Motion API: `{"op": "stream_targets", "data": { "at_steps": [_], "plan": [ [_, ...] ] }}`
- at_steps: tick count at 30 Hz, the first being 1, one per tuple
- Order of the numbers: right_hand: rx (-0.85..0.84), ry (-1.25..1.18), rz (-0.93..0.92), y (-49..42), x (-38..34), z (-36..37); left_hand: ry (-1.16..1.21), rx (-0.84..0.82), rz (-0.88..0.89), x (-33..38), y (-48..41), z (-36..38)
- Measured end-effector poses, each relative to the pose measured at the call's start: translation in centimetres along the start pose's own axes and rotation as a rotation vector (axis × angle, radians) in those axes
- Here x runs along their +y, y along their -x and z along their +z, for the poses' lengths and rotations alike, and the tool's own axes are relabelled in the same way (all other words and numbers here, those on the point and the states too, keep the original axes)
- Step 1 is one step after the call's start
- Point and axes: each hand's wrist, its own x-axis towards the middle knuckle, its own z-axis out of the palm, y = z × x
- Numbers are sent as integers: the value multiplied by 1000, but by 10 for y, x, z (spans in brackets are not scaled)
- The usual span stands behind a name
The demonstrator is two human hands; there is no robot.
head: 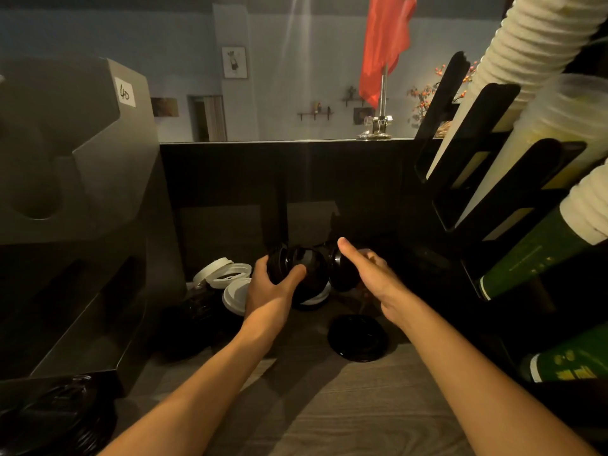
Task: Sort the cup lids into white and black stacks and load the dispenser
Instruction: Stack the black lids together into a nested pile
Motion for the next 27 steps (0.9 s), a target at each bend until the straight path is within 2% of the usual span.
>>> {"op": "stream_targets", "data": {
  "at_steps": [5,9,17,19,21,25,27],
  "plan": [
    [-51,-3,18,5,0,7,61,-116,-45,4,7,3],
    [-23,6,-64,8,-3,6,185,-184,-52,4,8,0],
    [13,55,-187,17,-2,13,173,-289,4,4,13,1],
    [30,97,-220,17,1,14,127,-259,22,4,14,1],
    [-7,104,-233,18,2,16,130,-207,32,5,13,1],
    [-218,-88,-200,25,-4,17,188,-160,63,7,11,0],
    [-239,-122,-219,24,-4,17,208,-173,80,5,10,-2]
  ]
}}
